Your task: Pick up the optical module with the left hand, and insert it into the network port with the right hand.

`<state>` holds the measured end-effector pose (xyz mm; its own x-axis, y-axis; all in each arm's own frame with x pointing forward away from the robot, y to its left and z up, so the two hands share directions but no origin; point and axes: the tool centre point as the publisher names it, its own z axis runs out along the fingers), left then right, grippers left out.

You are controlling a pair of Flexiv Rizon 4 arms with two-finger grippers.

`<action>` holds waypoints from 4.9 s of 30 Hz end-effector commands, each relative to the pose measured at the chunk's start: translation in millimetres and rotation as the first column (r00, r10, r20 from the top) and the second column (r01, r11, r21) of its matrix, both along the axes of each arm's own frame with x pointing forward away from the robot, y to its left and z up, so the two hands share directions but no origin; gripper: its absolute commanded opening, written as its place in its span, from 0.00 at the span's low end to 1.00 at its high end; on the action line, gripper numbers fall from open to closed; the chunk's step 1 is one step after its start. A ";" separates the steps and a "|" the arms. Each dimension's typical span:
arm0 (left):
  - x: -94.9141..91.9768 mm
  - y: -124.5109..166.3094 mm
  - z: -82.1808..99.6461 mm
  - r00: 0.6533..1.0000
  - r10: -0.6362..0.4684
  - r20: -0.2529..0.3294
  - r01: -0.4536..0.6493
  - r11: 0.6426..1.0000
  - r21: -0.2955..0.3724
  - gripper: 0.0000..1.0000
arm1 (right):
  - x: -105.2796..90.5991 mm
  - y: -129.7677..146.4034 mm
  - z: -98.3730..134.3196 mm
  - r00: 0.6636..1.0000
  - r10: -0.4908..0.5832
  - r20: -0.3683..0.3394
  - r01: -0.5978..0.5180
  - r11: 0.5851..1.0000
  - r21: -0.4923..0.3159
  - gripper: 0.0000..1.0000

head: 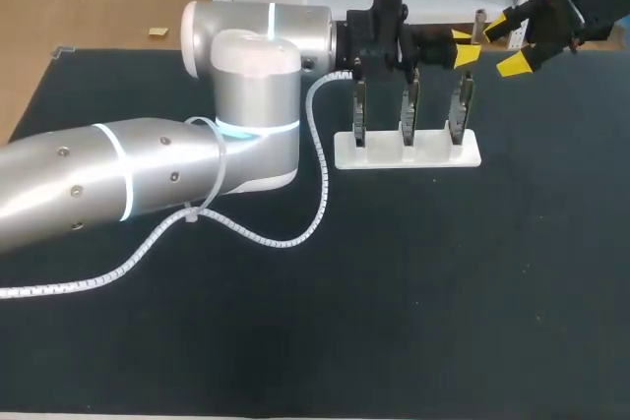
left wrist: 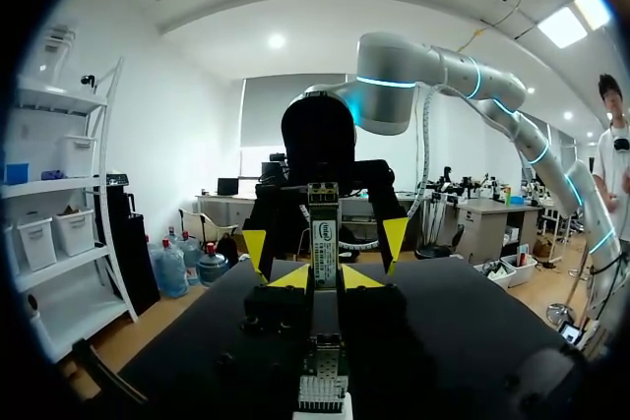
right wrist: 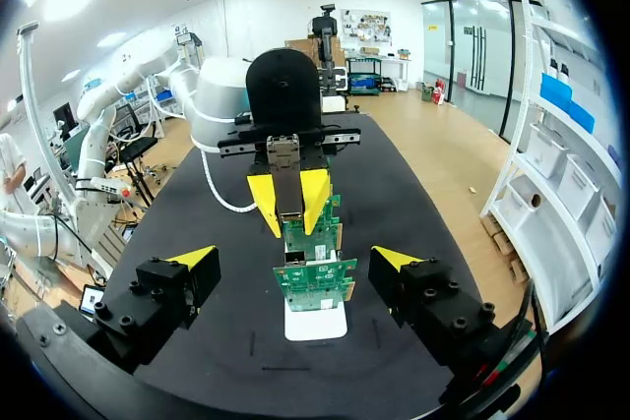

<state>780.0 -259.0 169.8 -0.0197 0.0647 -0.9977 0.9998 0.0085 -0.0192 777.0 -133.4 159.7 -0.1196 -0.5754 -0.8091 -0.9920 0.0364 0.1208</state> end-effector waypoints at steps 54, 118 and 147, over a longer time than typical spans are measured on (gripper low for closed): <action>1.5 -1.0 -0.7 1.000 -0.001 0.001 0.001 1.000 -0.001 0.00 | 3.4 32.6 52.7 0.999 0.050 0.014 -0.050 0.998 0.044 1.00; 1.3 -0.3 -0.5 1.000 0.003 -0.002 -0.003 1.000 0.004 1.00 | 1.0 33.4 50.7 1.000 0.027 0.016 -0.028 0.999 0.037 0.00; -9.7 24.1 -24.4 0.999 0.012 -0.051 0.011 0.908 0.420 1.00 | -1.2 33.8 50.0 1.000 0.025 0.018 -0.025 0.999 0.041 0.00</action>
